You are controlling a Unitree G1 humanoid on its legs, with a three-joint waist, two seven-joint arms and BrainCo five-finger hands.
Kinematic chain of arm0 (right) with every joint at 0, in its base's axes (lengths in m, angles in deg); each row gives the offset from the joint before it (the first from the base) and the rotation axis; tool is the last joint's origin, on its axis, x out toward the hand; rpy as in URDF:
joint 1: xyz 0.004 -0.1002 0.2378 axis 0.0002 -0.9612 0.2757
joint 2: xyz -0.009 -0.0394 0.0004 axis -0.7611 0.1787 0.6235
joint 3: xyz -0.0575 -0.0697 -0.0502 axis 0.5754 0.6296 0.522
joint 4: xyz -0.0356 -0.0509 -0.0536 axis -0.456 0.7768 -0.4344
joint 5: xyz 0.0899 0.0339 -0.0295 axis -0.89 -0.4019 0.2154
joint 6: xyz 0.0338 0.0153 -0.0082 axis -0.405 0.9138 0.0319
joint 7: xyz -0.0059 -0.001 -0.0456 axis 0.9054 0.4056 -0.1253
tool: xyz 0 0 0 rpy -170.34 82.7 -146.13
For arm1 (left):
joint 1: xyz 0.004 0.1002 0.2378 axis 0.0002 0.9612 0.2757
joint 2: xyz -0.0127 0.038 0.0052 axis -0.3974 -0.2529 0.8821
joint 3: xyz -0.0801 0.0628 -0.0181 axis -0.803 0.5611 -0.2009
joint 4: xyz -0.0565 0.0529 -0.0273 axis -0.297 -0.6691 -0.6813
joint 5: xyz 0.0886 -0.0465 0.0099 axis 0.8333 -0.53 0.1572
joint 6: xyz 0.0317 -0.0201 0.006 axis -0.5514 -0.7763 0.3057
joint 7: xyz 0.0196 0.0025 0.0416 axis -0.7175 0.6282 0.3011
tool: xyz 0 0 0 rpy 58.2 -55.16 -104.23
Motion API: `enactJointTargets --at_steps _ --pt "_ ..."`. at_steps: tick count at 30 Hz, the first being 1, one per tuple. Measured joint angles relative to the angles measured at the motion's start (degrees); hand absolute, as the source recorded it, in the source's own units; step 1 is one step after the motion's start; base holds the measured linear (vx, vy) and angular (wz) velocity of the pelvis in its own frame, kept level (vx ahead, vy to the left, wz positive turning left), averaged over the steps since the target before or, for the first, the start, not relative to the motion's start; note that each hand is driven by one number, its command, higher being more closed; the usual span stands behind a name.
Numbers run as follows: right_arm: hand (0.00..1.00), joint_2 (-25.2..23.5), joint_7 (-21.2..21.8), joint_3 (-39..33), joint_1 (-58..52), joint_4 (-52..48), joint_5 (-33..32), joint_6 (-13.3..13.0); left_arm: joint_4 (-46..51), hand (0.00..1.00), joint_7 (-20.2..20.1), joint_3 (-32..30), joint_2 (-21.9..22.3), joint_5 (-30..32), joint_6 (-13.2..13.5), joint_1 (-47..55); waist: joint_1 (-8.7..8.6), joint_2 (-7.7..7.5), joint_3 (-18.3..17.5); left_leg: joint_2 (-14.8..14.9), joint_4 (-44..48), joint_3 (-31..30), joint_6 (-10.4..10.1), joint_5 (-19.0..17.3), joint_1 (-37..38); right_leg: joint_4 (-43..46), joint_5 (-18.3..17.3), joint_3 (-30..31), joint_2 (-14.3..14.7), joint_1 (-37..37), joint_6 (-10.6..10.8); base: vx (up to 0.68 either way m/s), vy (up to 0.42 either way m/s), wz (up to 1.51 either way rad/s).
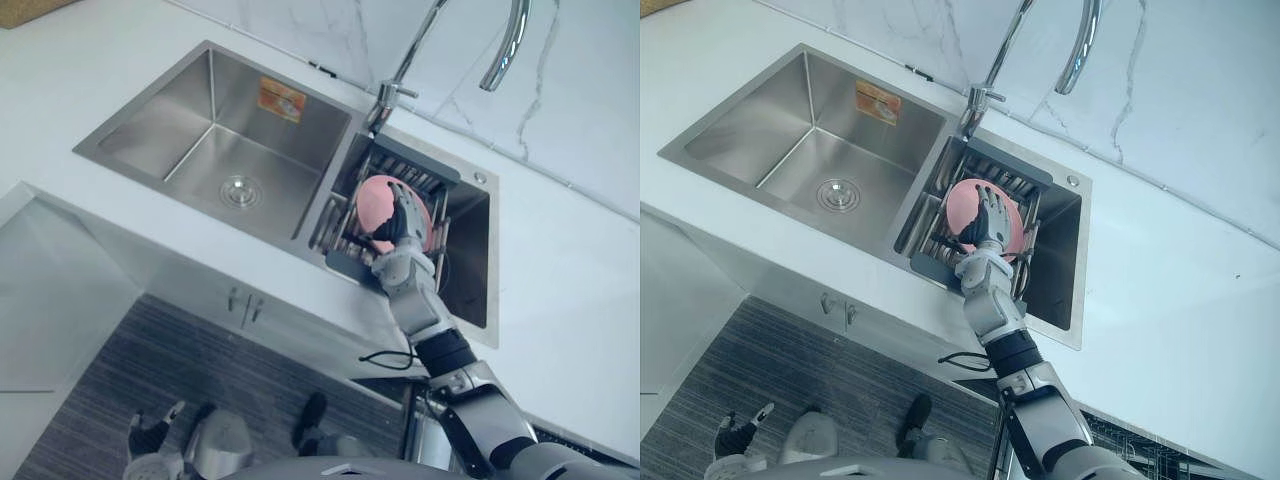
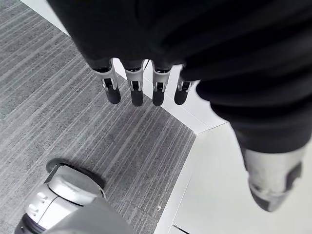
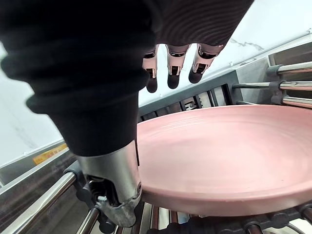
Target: Walk over to the sink, pick up the cup, carry it to the dishwasher, place the cup inside the dishwasher, then close the dishwasher door
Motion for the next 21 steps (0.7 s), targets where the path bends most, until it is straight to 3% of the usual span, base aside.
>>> enactJointTargets --at_steps 8,14,21 --pt "0.00 -0.01 4.31 0.18 0.43 -0.12 0.05 0.27 0.43 0.00 -0.05 0.02 0.00 0.00 -0.65 0.01 0.37 -0.02 -0.01 -0.01 -0.01 -0.25 -0.01 0.11 -0.05 0.00 0.00 -0.19 -0.01 0.11 0.00 0.00 0.000 0.00" --pt "0.00 -0.61 8.98 0.90 0.49 -0.44 3.61 2.73 2.40 0.00 -0.11 0.29 0.09 -0.01 -1.74 0.02 0.42 -0.04 -0.02 -0.02 -0.05 -0.79 -0.04 0.29 0.05 0.00 0.00 -0.96 -0.02 0.50 -0.01 -0.01 0.000 0.04" --pt "0.00 -1.99 10.38 1.26 0.93 -0.40 5.66 6.82 2.67 0.00 -0.21 1.25 0.09 -0.03 -2.73 0.02 0.68 -0.08 -0.05 0.00 -0.21 -0.90 -0.13 0.59 0.07 -0.01 0.05 -0.96 -0.03 0.54 -0.09 0.00 0.000 0.00"
